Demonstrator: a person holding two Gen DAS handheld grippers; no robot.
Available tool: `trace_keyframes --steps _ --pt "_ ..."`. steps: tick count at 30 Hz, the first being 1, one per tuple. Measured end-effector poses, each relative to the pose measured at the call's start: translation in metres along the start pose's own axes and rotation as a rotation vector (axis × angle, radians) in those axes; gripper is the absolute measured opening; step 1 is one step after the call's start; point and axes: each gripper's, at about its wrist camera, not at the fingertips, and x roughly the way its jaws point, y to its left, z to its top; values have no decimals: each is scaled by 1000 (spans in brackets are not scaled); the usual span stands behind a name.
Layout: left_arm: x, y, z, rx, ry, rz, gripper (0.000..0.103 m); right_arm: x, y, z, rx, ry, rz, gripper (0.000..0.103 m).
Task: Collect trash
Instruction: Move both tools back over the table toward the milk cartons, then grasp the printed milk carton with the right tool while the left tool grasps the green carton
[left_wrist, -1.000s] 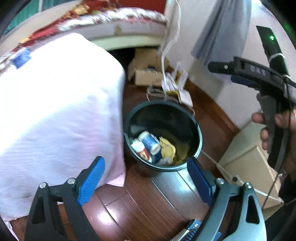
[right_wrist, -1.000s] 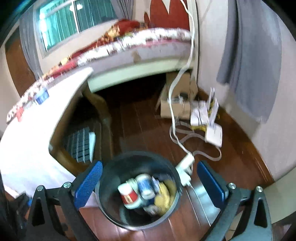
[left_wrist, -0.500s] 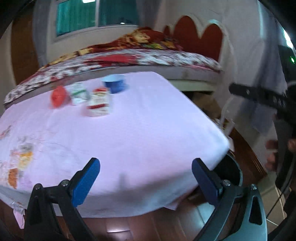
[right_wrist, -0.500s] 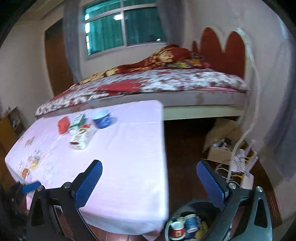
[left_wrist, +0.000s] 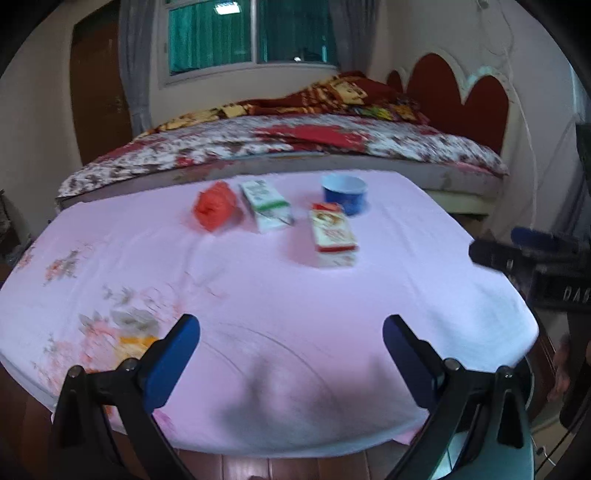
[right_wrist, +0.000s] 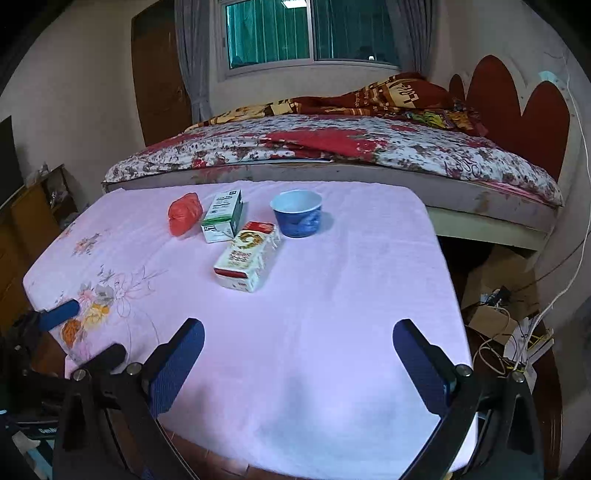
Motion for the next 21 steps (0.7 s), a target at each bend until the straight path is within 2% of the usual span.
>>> trace_keyframes --steps 7,10,13,16,21 --pt "31 49 16 -89 -1 46 99 50 36 24 19 21 34 103" --pt "49 62 17 -118 12 56 97 73 52 34 -8 21 16 103" --pt "65 67 18 -125 30 62 97 103 65 40 -31 40 5 103" --pt "81 69 22 -127 55 57 93 136 73 45 -40 72 -4 103" --pt "98 67 30 -137 70 38 93 177 73 53 -44 111 -17 102"
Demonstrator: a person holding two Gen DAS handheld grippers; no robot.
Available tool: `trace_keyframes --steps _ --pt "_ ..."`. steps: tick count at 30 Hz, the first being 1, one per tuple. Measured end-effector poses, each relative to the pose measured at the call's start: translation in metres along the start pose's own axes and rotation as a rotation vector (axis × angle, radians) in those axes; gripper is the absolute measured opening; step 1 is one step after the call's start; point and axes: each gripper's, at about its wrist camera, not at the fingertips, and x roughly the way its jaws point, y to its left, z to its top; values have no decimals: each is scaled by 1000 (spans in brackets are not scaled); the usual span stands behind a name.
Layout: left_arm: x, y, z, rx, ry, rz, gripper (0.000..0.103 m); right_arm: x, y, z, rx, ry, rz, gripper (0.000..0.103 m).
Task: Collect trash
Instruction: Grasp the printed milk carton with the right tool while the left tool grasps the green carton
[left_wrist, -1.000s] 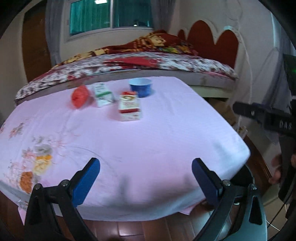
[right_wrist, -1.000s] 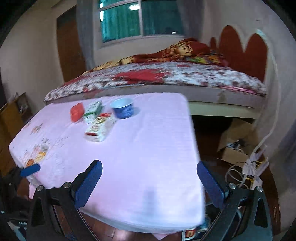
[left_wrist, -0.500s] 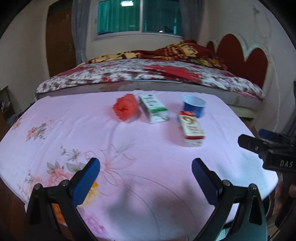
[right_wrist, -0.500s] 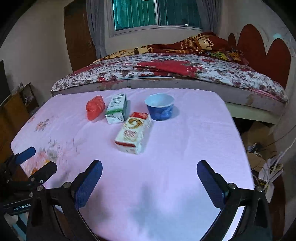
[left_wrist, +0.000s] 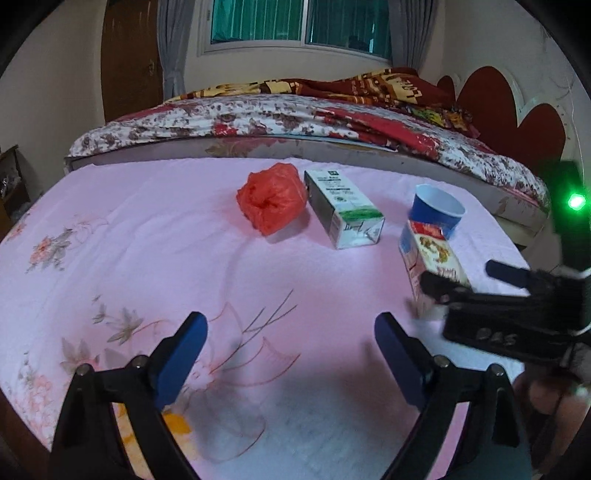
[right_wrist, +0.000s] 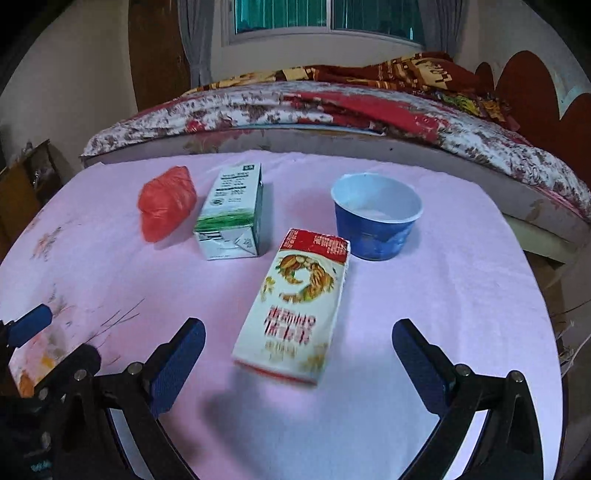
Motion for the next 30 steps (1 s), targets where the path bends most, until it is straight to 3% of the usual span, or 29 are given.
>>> trace_keyframes --steps 4,6,12,21,25,30 --pt "7 -10 6 2 9 -14 93 24 -7 2 14 50 13 79" --pt "10 -13 8 4 13 -20 93 30 -13 -1 32 67 34 58" --pt "12 -23 6 20 21 -26 93 10 -37 -18 60 49 43 56" --pt "16 -49 11 37 10 -62 87 -27 -87 -30 89 -5 -53 55" --pt "26 -64 27 43 -12 -64 87 -28 -111 -22 119 -8 -69 55" --pt "60 -83 56 86 -25 -14 84 -13 -128 -7 131 -1 -72 55"
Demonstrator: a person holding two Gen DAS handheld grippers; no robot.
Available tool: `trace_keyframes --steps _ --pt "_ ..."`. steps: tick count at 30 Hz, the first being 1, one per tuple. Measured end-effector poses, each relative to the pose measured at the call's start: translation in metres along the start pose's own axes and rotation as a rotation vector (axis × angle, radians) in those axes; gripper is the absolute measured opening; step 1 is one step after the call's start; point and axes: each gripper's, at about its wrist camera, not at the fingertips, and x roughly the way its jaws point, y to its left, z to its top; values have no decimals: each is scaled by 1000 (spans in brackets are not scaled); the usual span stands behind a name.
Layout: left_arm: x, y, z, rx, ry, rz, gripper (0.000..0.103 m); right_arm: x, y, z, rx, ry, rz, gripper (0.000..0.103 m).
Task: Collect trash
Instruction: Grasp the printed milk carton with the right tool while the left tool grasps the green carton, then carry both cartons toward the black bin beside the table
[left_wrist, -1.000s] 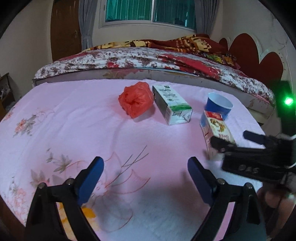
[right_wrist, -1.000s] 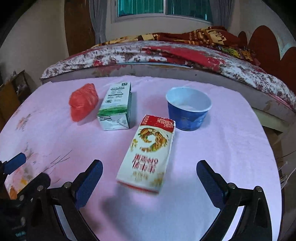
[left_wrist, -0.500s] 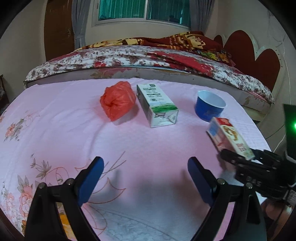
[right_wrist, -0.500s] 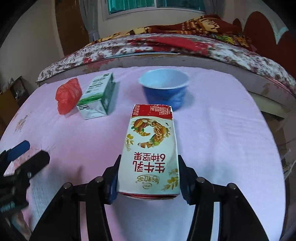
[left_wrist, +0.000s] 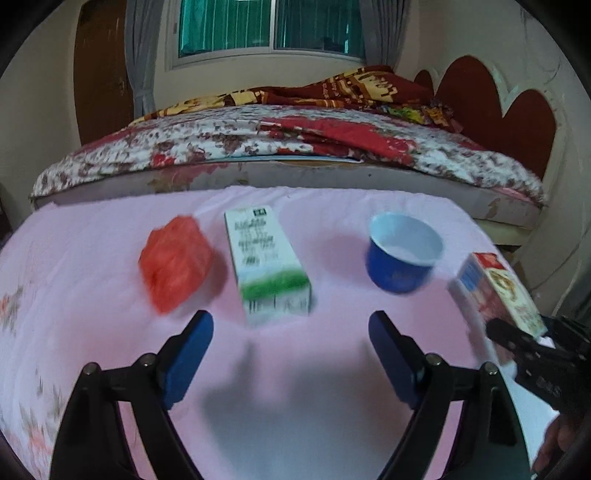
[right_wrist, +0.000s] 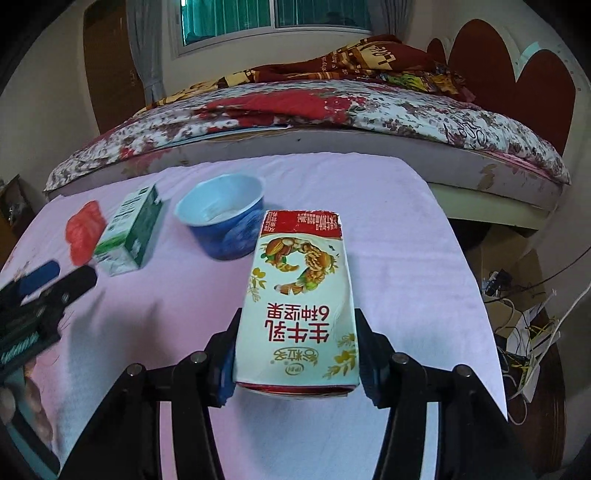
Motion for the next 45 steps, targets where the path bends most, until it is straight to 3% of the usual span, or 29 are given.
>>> trace_keyframes --steps 6,10,14,21,32,45 --pt "49 -4 14 41 94 107 83 28 -14 20 23 12 6 55" --pt "73 -1 15 37 152 123 81 41 -17 24 31 23 26 55" --pt "76 -5 17 68 147 103 64 46 -19 20 43 32 42 55" --pt "38 -7 3 99 68 43 58 31 -22 15 22 27 29 53" --pt "-14 -14 -7 111 35 2 56 -28 -14 15 -11 -14 30 52" --pt "-62 -2 -27 83 14 -38 56 -77 8 -8 -68 -27 28 52"
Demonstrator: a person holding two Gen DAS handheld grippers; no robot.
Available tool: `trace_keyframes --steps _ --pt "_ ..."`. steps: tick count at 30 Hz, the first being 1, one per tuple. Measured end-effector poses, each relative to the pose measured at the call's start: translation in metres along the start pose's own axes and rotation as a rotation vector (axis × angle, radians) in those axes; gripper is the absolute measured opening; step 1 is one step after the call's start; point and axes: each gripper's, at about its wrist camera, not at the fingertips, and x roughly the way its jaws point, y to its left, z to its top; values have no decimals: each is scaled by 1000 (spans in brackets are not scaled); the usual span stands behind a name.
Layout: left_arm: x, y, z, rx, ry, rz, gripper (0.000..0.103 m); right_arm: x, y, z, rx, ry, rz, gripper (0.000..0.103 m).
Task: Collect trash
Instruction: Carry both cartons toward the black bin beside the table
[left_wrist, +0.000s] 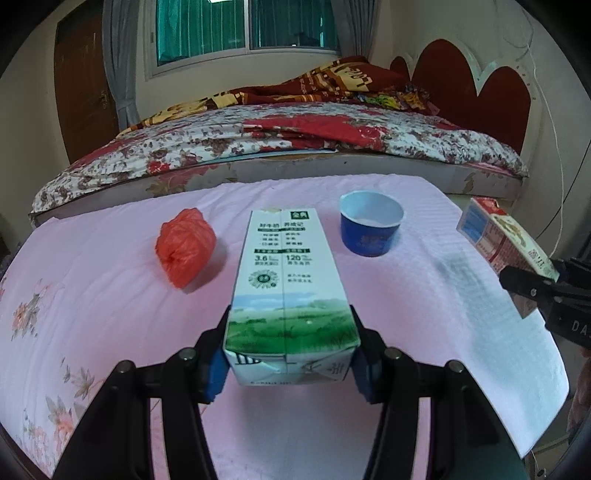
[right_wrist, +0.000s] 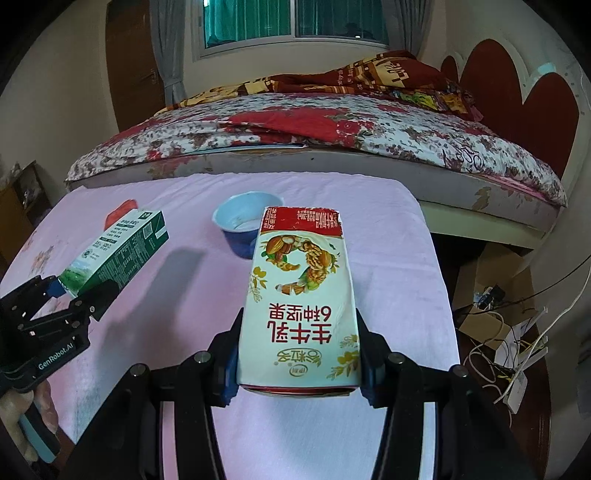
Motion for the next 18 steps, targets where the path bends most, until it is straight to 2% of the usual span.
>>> trace_keyframes --steps 9,18 --pt "-39 -4 -19 -18 -39 -43 55 -35 8 -29 -64 0 4 52" --pt "-65 -24 -33 -3 -63 -93 55 -74 -1 -51 -86 -18 -3 52"
